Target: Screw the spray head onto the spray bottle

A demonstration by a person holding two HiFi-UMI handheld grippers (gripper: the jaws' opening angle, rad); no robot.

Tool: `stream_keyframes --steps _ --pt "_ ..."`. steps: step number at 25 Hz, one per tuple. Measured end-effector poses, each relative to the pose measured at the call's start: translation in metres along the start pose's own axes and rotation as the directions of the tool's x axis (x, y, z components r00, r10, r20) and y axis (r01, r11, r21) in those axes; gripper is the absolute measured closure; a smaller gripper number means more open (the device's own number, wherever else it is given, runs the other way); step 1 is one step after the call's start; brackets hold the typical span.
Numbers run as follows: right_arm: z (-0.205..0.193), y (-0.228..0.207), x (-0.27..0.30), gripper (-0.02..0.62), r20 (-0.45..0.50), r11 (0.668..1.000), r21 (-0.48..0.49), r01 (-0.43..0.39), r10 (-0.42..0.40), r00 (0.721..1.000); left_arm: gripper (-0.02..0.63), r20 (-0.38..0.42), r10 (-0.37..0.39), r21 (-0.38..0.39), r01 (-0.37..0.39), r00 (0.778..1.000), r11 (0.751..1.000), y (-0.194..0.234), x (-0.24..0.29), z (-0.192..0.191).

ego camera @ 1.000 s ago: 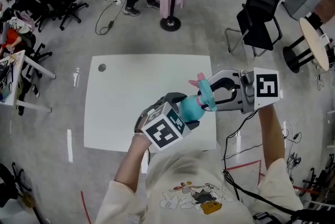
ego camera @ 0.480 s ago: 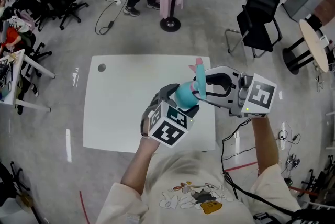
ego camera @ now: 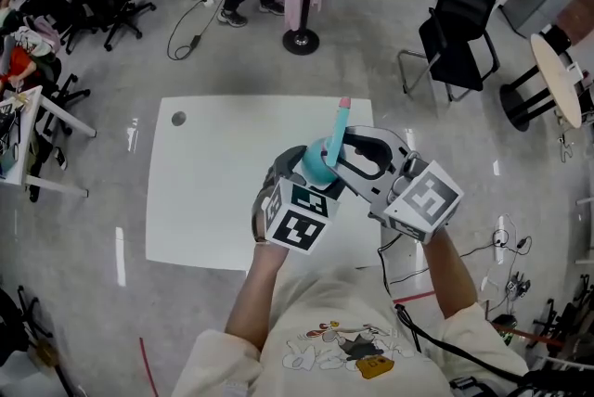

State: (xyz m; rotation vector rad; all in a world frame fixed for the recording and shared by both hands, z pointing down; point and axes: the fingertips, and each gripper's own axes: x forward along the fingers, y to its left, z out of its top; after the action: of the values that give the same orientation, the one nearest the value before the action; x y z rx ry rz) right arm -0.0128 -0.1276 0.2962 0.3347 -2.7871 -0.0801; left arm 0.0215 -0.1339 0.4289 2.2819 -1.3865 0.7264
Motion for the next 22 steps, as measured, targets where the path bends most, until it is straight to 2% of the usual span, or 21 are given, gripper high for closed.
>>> stream_keyframes --steps 3,7,11,13,15,17,20,22 --pt "-0.014 -0.003 -0.003 0.452 -0.022 1.0 0.008 -0.017 0.017 1.0 0.227 0.015 -0.018 -0.009 0.018 1.0 1.0 0.002 0.001 0.003" --pt "-0.029 0.001 -0.014 0.4 -0.073 0.995 -0.006 -0.097 0.096 0.993 0.227 0.034 -0.019 -0.012 0.019 0.999 1.0 0.008 0.001 0.003" --pt "-0.032 -0.004 -0.038 0.389 -0.191 0.982 -0.139 -0.131 0.104 0.976 0.227 0.031 -0.014 0.028 0.013 0.999 1.0 0.018 -0.003 -0.002" --pt "-0.015 -0.008 -0.051 0.389 -0.217 0.953 -0.245 -0.178 0.126 0.968 0.227 0.026 -0.032 0.068 0.03 0.999 0.997 0.021 -0.005 -0.004" --pt "0.006 -0.008 -0.065 0.39 -0.272 0.883 -0.377 -0.279 0.183 0.945 0.227 0.016 -0.07 0.126 0.067 0.997 0.99 0.02 -0.008 -0.004" --pt "0.02 -0.008 -0.077 0.39 -0.377 0.782 -0.485 -0.392 0.218 0.9 0.227 -0.005 -0.106 0.196 0.105 0.994 0.975 0.015 -0.01 -0.001" --pt "0.03 -0.009 -0.084 0.388 -0.513 0.659 -0.548 -0.516 0.222 0.829 0.227 -0.045 -0.13 0.281 0.137 0.991 0.95 0.007 -0.009 0.004" --pt "0.03 -0.006 -0.081 0.39 -0.584 0.581 -0.568 -0.583 0.215 0.783 0.227 -0.057 -0.143 0.305 0.154 0.988 0.94 0.001 -0.009 0.007"
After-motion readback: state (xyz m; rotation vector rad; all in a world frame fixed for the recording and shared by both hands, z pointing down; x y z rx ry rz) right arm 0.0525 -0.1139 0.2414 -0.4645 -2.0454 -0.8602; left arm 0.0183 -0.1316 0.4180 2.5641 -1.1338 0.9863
